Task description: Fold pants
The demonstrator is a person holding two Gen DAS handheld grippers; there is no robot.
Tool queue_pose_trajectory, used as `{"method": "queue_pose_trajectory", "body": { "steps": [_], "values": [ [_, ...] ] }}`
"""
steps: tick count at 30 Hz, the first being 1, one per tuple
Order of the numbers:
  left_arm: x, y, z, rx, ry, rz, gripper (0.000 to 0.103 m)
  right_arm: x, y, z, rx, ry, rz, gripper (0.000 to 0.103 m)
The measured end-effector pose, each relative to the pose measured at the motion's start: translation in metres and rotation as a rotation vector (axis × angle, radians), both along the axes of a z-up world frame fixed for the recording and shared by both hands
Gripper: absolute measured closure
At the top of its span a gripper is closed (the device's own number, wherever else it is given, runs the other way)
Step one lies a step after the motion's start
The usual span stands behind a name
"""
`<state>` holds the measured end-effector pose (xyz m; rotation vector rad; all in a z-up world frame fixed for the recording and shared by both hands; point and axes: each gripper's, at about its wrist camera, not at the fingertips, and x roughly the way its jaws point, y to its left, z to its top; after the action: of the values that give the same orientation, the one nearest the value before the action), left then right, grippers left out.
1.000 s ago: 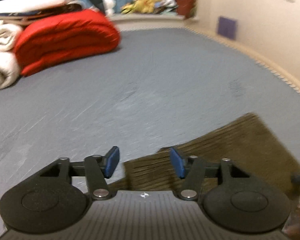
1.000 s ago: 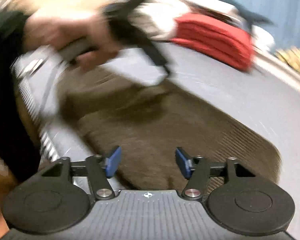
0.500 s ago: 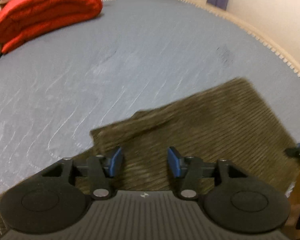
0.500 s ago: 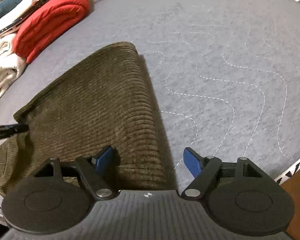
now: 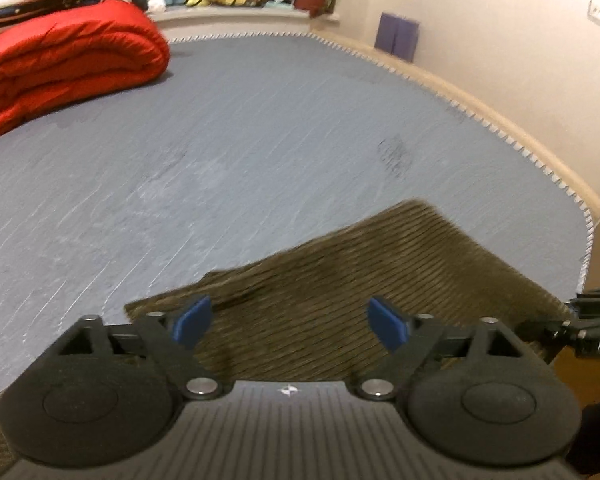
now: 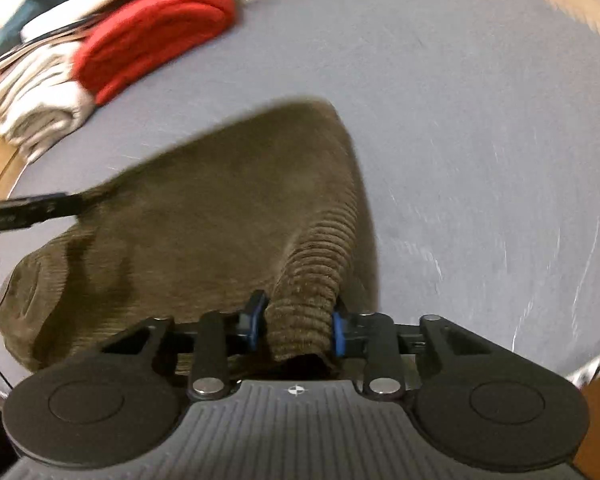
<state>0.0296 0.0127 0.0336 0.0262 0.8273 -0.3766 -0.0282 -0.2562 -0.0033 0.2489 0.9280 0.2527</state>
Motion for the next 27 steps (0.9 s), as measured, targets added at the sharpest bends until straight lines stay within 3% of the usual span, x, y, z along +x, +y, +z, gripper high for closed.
{"method": "queue_pose_trajectory", "body": {
  "steps": [3, 6, 10, 16, 21, 23, 25, 27],
  "values": [
    [-0.005, -0.002, 0.017, -0.118, 0.0, -0.047, 0.005, -0.015, 0.034, 0.03, -0.097, -0.16, 0.109, 0.072],
    [-0.011, -0.002, 0.031, -0.27, 0.023, -0.089, 0.001, -0.042, 0.087, 0.055, -0.267, -0.357, 0.281, 0.073],
    [-0.017, -0.004, 0.041, -0.373, 0.022, -0.134, 0.001, -0.077, 0.146, 0.059, -0.461, -0.542, 0.487, 0.073],
    [-0.013, -0.011, 0.038, -0.341, 0.044, -0.135, 0.001, -0.099, 0.19, 0.053, -0.543, -0.64, 0.639, 0.074],
    [-0.009, -0.009, 0.031, -0.249, 0.068, -0.09, 0.002, -0.112, 0.217, 0.054, -0.559, -0.715, 0.749, 0.074],
    [-0.006, -0.008, 0.025, -0.174, 0.076, -0.055, 0.021, -0.117, 0.224, 0.053, -0.56, -0.731, 0.784, 0.074],
    [-0.004, -0.007, 0.019, -0.071, 0.078, -0.021, 0.072, -0.117, 0.225, 0.052, -0.551, -0.726, 0.793, 0.074],
    [-0.001, 0.001, 0.015, -0.063, 0.092, -0.008, 0.08, -0.115, 0.227, 0.054, -0.546, -0.722, 0.798, 0.074]
  ]
}}
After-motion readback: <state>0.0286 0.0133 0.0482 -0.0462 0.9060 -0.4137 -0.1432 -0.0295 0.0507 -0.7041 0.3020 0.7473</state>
